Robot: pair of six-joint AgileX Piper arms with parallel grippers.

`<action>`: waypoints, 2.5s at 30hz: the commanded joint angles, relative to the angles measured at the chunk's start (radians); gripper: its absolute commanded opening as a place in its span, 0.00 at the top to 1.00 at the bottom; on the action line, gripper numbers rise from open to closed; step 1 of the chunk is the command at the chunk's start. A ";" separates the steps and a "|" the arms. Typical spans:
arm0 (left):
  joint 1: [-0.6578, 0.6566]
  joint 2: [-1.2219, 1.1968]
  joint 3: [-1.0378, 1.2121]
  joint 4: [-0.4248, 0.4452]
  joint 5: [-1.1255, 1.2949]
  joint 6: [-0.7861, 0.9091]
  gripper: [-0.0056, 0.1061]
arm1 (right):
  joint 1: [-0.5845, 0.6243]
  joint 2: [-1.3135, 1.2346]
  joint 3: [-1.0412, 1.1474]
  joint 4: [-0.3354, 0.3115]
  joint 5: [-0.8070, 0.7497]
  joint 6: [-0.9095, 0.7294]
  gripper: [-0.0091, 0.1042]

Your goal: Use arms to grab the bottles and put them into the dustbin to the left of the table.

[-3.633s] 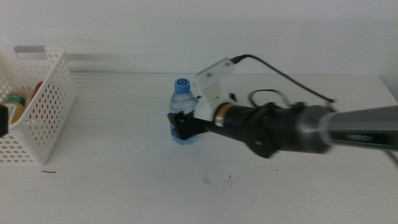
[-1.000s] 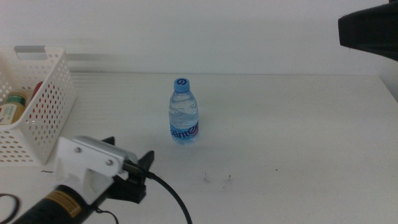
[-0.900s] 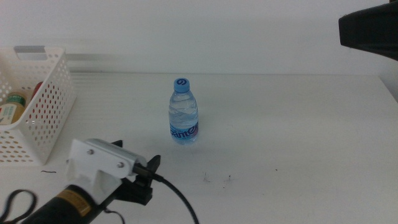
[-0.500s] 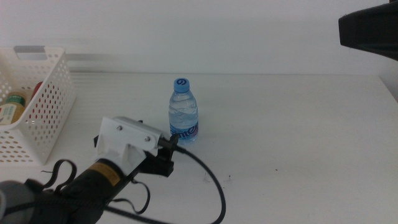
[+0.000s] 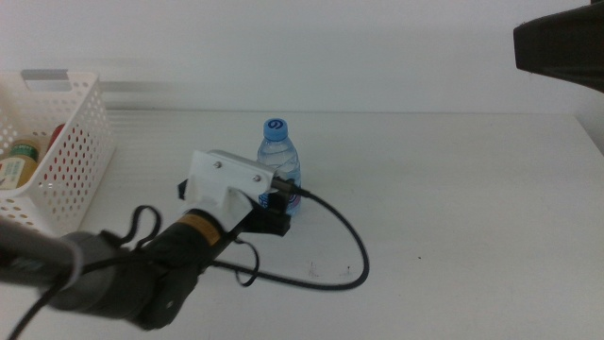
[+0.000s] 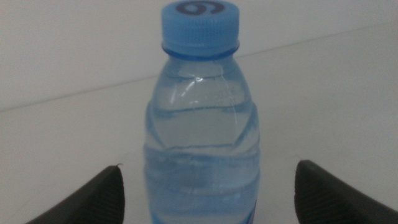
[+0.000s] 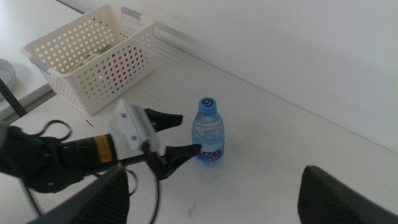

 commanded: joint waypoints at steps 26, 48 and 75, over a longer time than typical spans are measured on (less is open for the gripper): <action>0.121 -0.066 -0.257 0.261 0.406 -0.192 0.88 | -0.008 -0.003 -0.006 -0.003 -0.007 -0.008 0.12; 0.641 -0.144 -1.138 -0.114 1.884 0.419 0.93 | -0.008 -0.003 -0.006 -0.003 -0.007 -0.008 0.12; 0.815 0.252 -1.299 -0.069 2.082 0.355 0.45 | -0.008 -0.003 -0.006 -0.003 -0.007 -0.008 0.12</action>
